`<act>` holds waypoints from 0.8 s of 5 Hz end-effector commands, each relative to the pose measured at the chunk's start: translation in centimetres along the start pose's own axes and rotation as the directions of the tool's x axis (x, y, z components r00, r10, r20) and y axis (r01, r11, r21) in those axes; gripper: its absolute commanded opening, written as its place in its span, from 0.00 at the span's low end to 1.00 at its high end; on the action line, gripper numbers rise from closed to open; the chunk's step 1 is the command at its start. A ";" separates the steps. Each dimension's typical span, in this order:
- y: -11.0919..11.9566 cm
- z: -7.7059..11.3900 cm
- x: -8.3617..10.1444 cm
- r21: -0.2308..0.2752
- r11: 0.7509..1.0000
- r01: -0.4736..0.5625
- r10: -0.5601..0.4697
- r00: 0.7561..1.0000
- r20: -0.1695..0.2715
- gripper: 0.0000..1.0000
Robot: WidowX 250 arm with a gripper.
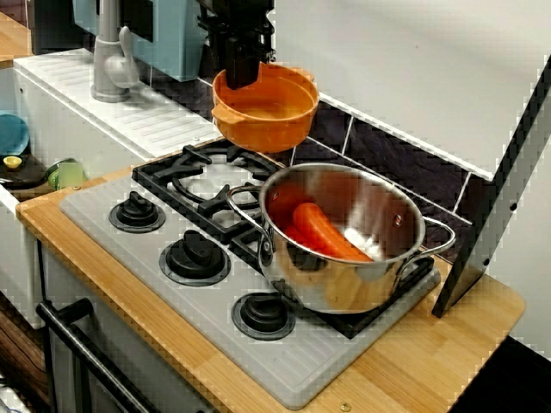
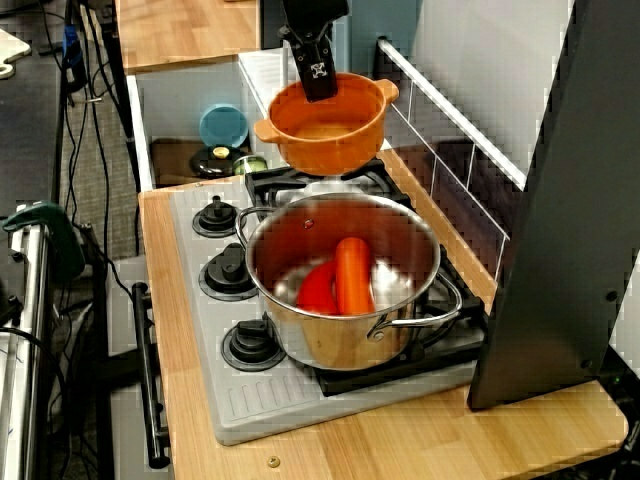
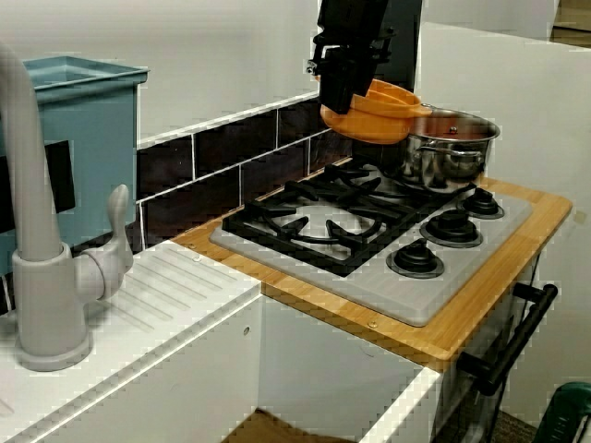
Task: Lift pot from stove
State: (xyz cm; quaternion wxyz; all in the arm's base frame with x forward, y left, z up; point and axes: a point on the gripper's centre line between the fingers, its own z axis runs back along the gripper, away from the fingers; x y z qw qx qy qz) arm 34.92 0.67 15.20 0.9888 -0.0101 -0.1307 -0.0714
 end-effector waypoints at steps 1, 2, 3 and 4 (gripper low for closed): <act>-0.1 4.0 1.7 -0.011 1.000 0.003 -0.002 0.996 0.093 0.00; -0.3 4.1 1.9 -0.005 1.000 0.005 -0.005 0.995 0.095 0.00; -0.3 4.4 2.1 -0.009 1.000 0.001 0.000 0.995 0.095 0.00; -0.5 5.0 2.4 -0.021 1.000 0.000 0.002 0.995 0.099 0.00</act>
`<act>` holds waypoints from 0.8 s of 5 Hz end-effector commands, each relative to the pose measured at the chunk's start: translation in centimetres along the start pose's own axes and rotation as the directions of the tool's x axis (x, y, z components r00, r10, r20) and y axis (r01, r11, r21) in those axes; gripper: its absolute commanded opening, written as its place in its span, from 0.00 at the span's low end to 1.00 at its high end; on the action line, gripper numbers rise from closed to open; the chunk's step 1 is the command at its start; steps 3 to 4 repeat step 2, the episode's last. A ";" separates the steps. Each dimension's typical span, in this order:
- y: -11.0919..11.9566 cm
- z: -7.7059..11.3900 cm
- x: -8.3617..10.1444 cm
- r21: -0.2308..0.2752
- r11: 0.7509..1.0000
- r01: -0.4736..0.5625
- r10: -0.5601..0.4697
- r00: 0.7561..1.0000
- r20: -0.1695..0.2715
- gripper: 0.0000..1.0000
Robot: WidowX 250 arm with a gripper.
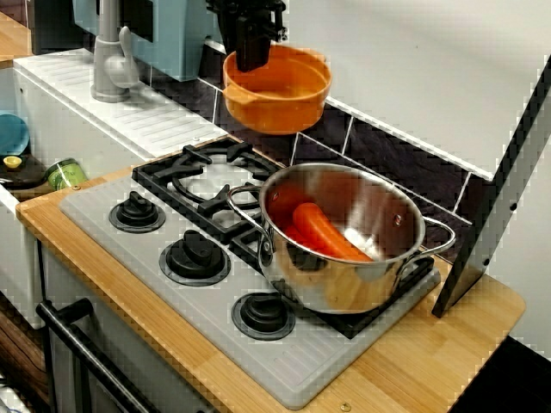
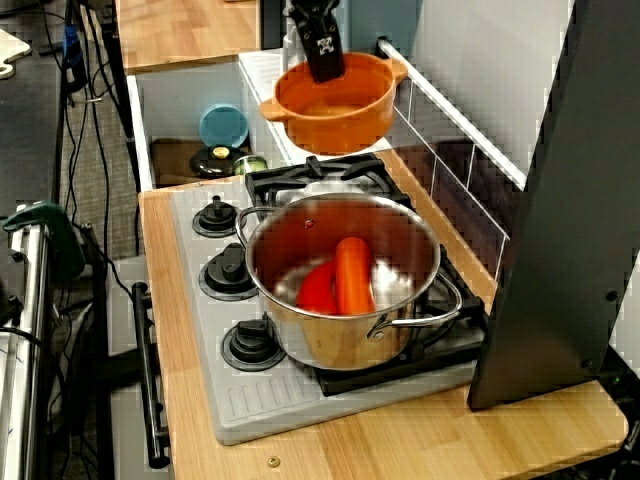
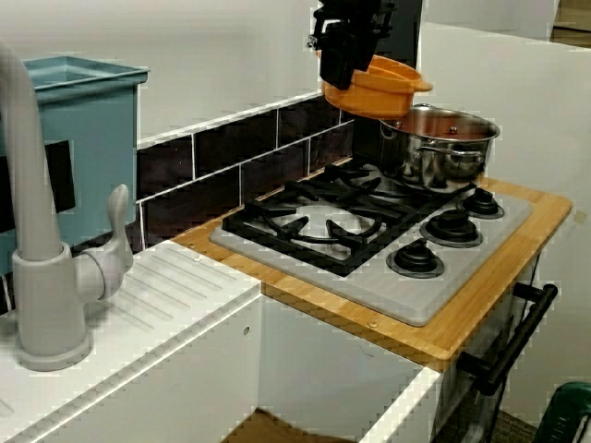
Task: Lift pot from stove
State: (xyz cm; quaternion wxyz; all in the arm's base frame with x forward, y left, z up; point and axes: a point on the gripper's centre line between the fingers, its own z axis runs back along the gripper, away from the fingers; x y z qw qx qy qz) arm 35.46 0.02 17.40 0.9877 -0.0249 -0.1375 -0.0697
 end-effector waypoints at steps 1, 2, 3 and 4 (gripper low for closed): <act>0.0 3.5 1.7 0.000 1.000 0.002 -0.002 0.997 0.082 0.00; -0.2 4.0 1.9 -0.009 1.000 0.000 0.001 0.996 0.088 0.00; -0.2 4.0 1.9 -0.009 1.000 0.000 0.001 0.996 0.088 0.00; -0.2 4.0 1.9 -0.009 1.000 0.000 0.001 0.996 0.088 0.00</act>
